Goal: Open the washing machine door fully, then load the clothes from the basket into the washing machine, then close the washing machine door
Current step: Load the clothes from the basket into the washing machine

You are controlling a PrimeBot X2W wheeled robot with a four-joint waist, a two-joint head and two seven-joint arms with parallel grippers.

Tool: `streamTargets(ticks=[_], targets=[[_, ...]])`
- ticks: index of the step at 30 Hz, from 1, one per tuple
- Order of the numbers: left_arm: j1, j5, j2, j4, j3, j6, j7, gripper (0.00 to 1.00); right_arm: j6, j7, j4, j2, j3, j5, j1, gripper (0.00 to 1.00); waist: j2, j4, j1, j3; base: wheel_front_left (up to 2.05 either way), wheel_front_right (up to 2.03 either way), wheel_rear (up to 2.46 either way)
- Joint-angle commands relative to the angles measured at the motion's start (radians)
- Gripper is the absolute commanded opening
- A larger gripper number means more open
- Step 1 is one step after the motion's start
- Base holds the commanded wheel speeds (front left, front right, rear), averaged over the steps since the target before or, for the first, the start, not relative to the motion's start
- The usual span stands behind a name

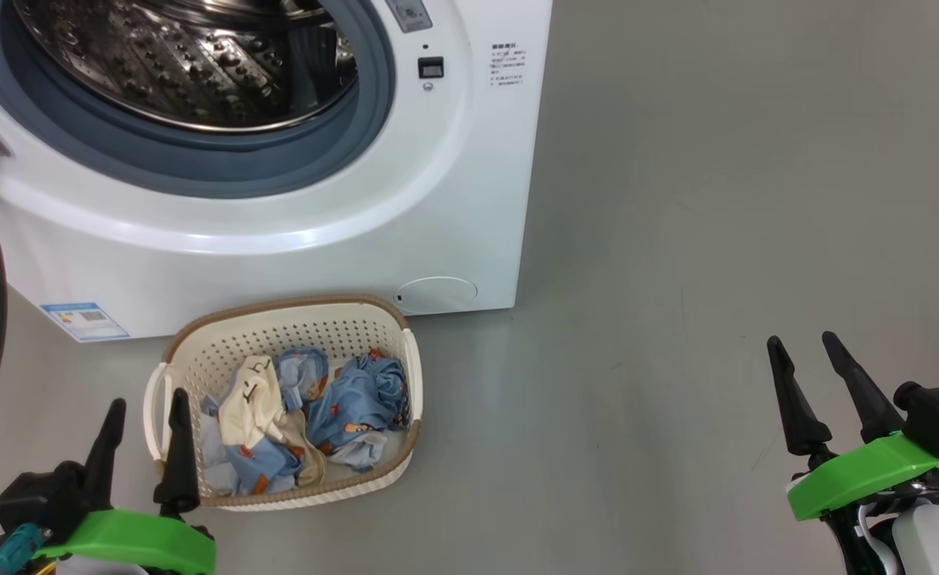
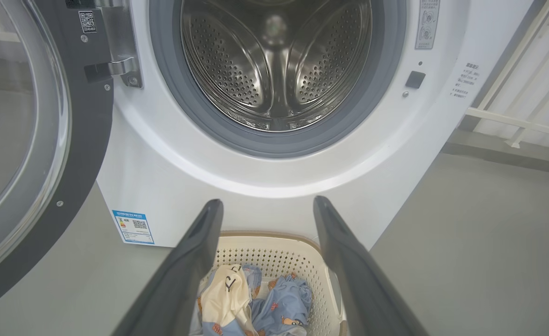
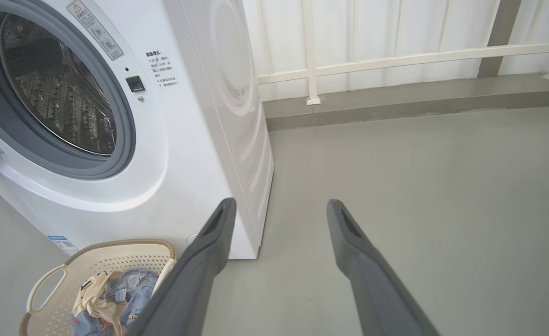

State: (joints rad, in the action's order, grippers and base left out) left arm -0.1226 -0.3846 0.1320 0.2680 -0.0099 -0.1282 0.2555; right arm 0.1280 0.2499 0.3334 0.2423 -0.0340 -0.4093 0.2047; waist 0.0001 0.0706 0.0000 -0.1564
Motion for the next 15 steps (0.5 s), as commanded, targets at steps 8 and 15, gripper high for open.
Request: streamTargets(ticks=[8,15], targets=[[-0.006,-0.02,0.036,-0.043,0.017,-0.002,0.006,1.0,0.003,0.012,-0.031,0.006,-0.021,0.006,-0.008,1.0,-0.0001,-0.004,0.0,0.003,0.09,-0.23,0.14],[-0.009,-0.025,0.04,-0.046,0.006,-0.002,0.006,1.0,0.003,0.012,-0.031,0.008,-0.025,0.005,-0.005,1.0,-0.0001,-0.006,0.0,-0.001,0.77,-1.09,0.32]])
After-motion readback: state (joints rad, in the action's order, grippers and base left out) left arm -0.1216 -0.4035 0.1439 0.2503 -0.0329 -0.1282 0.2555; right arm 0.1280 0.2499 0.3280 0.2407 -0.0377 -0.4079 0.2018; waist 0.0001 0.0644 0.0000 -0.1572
